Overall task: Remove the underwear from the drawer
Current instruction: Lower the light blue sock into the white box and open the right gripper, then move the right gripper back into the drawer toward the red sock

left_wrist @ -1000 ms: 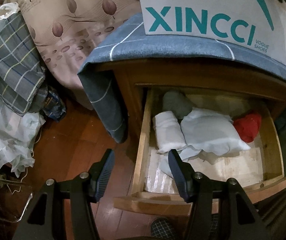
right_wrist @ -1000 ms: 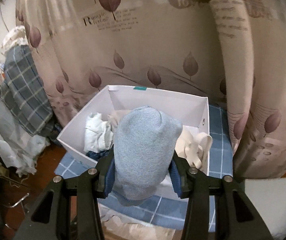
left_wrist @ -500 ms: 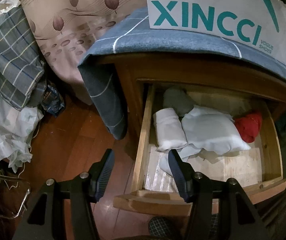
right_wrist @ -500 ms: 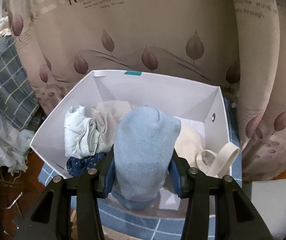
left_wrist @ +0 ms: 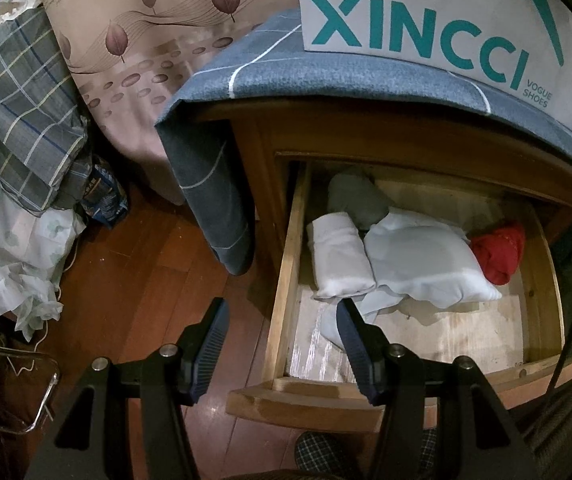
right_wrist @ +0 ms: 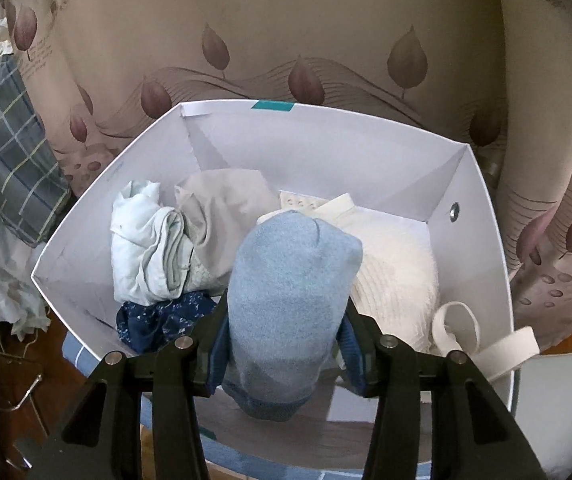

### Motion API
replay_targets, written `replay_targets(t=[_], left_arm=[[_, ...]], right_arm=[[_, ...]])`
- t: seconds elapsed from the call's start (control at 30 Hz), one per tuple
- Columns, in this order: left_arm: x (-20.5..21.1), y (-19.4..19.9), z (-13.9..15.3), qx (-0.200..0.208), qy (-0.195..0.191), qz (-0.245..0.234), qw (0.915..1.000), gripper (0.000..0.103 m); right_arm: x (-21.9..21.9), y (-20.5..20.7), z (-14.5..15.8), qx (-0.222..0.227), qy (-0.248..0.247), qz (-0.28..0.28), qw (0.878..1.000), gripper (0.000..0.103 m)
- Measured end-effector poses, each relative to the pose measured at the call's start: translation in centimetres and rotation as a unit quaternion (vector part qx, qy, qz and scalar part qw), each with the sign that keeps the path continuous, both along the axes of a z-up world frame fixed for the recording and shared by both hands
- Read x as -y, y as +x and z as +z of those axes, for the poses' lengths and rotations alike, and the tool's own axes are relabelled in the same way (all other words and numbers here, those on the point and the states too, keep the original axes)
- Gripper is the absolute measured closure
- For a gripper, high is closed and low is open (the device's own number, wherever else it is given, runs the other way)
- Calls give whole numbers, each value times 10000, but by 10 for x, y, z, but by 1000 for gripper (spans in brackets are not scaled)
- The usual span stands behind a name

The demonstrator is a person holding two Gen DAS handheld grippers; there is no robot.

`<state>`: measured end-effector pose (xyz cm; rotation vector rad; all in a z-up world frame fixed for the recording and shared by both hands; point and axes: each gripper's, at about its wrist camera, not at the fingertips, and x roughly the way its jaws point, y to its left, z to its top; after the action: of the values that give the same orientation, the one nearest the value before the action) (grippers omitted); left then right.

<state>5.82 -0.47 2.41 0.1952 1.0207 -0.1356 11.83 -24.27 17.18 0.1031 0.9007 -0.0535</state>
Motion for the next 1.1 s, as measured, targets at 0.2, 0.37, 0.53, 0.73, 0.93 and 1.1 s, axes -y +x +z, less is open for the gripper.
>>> replay_targets(t=[0.2,0.37,0.53,0.73,0.93,1.1], left_arm=[[0,1,-1,-22,-9,-5,10000,46],[0,1,-1,-36,1,0,10000,46],[1,0,-3,-46,32,-3,10000,46],[1,0,-4,-84,32,-35,10000,46],[1,1,-5,-124,29,-15,9999,46],[-3,2,-6,-216,-118,67,9997,46]], right_arm=[[-3,-1,0,10,-18,-16,10000,51],[-5,-5,6,106,1,-36,9999,39],[-6,-14,19,250,38,16,9997,35],[-6,-44,33,424,67,222,9988,35],[-7,-84,29,356,-55,706,9969,35],[-11,-121,10,123,-312,1338,9904,35]])
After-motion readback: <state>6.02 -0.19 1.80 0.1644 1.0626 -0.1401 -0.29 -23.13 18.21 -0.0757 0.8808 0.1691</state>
